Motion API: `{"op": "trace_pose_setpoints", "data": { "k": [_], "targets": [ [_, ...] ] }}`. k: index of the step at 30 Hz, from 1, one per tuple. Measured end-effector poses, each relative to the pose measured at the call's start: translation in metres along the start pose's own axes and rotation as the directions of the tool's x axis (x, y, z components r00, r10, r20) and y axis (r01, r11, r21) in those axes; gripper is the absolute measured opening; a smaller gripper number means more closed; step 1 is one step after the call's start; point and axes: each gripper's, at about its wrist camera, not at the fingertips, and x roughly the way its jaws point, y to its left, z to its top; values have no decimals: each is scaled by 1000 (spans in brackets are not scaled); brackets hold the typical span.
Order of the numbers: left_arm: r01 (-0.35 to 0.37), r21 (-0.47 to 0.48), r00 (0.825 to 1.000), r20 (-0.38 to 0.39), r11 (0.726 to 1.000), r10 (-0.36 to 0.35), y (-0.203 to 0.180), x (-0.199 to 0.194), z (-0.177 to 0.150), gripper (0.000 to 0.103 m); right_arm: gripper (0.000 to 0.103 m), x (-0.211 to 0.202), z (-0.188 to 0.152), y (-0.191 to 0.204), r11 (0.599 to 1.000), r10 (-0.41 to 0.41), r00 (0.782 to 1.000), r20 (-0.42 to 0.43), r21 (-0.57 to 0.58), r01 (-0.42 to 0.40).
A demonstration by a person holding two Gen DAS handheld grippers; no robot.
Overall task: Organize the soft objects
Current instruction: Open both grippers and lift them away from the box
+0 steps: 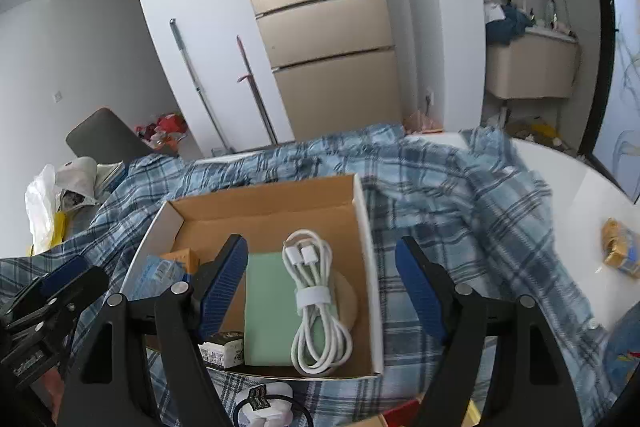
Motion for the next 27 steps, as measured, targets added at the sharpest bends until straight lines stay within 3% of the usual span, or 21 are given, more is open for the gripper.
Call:
{"op": "trace_pose_setpoints", "data": {
  "k": [5,9,14,17,19,22,27],
  "targets": [
    [30,16,998,62,999,-31,-13,-31,10,71,77,-32,11,8,999,27,999,47,-30,-26],
    [53,57,994,90,997,-58,-24,-51,11,83,81,-60,13,11,998,38,995,92,-61,-32],
    [104,79,988,102,991,-112,-28,-72,3,84,82,-87,3,5,996,36,994,106,-87,-27],
    [131,78,983,116,988,-139,-28,-83,-4,87,91,-99,-9,-2,996,24,992,120,-92,-13],
    [129,83,981,135,988,-139,-28,-88,-8,93,99,-107,-16,-5,996,9,990,144,-91,4],
    [119,103,977,167,988,-135,-28,-96,-16,103,103,-115,-25,-8,996,-8,984,177,-83,23],
    [118,102,976,172,988,-134,-25,-94,-27,103,103,-116,-37,-4,995,-19,986,166,-98,36]
  ]
}}
